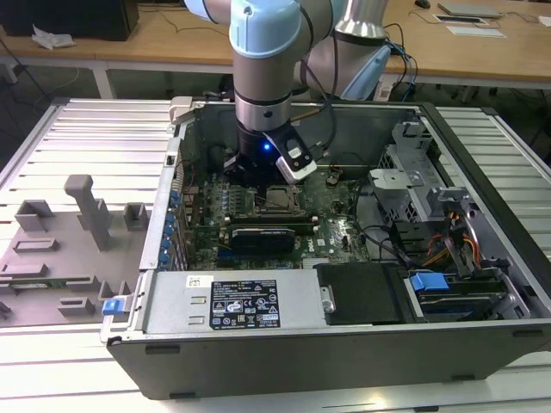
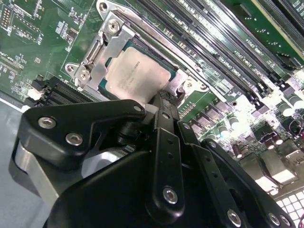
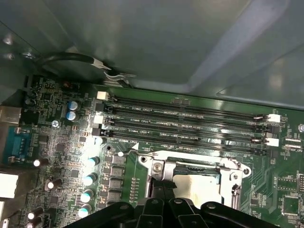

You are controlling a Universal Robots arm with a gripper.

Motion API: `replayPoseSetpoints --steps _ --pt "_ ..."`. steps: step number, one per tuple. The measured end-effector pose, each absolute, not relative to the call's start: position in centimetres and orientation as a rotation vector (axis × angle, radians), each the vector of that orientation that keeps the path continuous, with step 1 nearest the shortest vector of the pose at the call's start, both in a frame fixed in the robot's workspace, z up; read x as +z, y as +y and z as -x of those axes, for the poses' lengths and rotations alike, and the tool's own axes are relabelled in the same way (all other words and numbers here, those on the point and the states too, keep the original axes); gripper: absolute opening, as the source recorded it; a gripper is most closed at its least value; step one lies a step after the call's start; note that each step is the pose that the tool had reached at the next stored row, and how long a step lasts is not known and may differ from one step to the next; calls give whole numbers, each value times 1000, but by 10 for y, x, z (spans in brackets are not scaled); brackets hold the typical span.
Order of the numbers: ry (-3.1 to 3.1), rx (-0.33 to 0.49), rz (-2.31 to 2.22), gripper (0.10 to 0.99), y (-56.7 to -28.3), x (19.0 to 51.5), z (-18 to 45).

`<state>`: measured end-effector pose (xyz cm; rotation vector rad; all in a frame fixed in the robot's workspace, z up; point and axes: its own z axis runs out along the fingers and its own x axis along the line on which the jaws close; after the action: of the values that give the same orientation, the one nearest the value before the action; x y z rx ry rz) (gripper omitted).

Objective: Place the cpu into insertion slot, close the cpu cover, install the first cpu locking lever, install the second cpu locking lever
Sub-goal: 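Close the cpu cover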

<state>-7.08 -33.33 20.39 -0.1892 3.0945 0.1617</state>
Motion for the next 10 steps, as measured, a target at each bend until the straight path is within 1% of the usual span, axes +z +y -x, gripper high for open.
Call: replayPoseSetpoints --steps 6,10 --pt "3093 164 189 106 -333 206 66" --pt "3094 162 189 106 -333 218 66"
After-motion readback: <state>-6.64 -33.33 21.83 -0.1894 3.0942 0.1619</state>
